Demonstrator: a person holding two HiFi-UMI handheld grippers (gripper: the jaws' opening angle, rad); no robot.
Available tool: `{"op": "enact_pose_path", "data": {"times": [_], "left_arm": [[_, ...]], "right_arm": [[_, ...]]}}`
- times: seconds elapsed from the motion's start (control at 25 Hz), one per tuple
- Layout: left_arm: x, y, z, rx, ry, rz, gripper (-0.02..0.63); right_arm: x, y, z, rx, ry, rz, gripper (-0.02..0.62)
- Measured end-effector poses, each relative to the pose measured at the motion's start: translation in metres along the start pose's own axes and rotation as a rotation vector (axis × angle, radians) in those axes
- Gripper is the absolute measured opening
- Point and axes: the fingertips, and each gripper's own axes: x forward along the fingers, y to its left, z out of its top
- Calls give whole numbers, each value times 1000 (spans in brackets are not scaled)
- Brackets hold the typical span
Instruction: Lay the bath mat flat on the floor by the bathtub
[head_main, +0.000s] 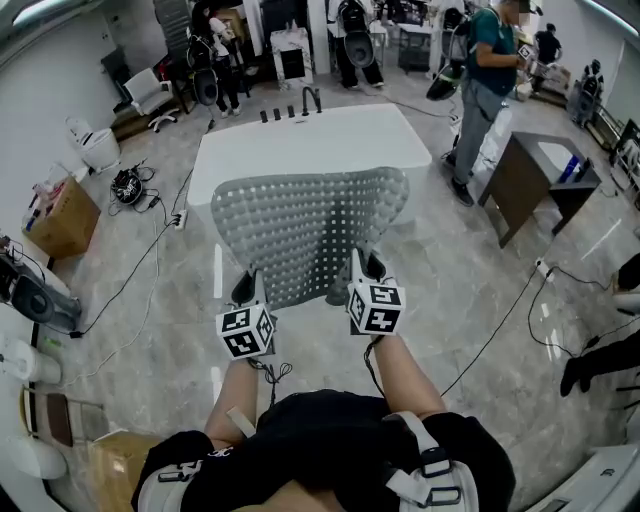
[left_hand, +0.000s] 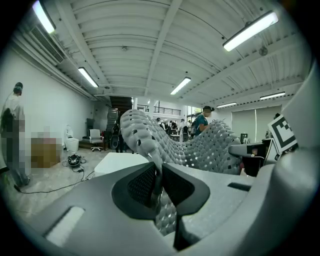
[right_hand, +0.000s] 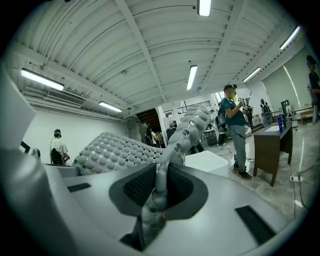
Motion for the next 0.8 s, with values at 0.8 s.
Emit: {"op": "enact_pose_path", "data": {"times": [0.8], "left_arm": [[-3,54,12,-34,-26,-17,41]], "right_arm": [[22,52,7,-80,-32,-4,46]]}}
